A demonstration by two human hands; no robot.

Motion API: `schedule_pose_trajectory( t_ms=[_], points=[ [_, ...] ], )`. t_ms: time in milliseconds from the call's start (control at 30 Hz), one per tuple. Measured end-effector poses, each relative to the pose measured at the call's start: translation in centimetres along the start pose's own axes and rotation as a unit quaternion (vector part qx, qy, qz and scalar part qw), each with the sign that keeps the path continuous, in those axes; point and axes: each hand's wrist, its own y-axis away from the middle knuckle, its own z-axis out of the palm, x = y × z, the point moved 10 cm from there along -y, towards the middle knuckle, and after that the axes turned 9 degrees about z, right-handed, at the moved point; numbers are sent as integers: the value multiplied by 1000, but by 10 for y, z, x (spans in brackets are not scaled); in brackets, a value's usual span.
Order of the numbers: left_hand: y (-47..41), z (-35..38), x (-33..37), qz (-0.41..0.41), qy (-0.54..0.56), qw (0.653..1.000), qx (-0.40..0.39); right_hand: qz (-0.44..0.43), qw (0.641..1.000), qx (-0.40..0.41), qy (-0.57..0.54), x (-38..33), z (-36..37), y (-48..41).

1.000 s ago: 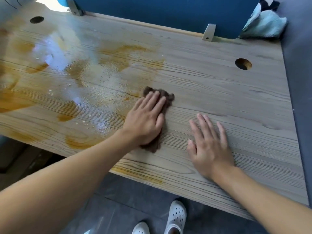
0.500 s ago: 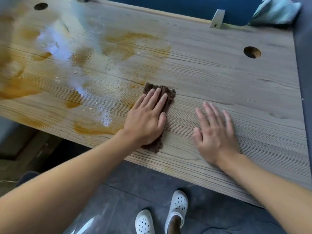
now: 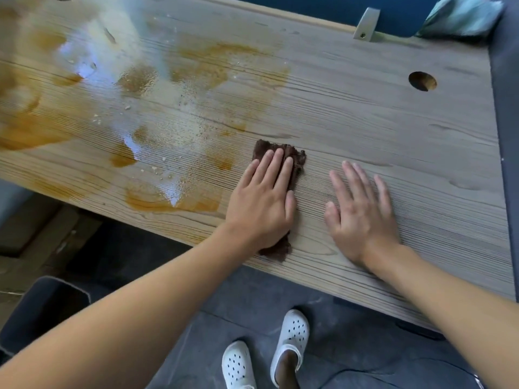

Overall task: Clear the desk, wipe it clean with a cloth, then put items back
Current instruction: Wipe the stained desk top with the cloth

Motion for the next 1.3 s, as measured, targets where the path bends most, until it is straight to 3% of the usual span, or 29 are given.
schedule_pose_trajectory(
  t_ms=[67, 167, 267, 467, 667, 867, 1100, 1300],
  points=[
    [12, 3, 24, 9, 15, 1000, 5, 3, 1000, 3, -3, 0, -1, 0],
    [54, 10, 78, 90, 33, 995, 7, 3, 1000, 8, 2, 0, -1, 1],
    [56, 10, 69, 134, 30, 991, -5, 3, 1000, 14, -2, 1, -3, 1],
    [10, -4, -22, 15, 5, 1000, -11, 3, 1000, -8, -1, 1, -1, 1],
    [64, 2, -1, 167, 11, 985, -50, 11, 1000, 21, 0, -17, -19, -21],
    [10, -7, -69, 12, -10, 1000, -12, 28, 999, 9, -33, -42, -4, -48],
    [51, -2, -30, 152, 29, 987, -34, 27, 999, 20, -23, -43, -4, -47],
    [-5, -10, -85, -26, -5, 1000, -8, 26, 999, 22, -15, -43, -5, -46]
  ],
)
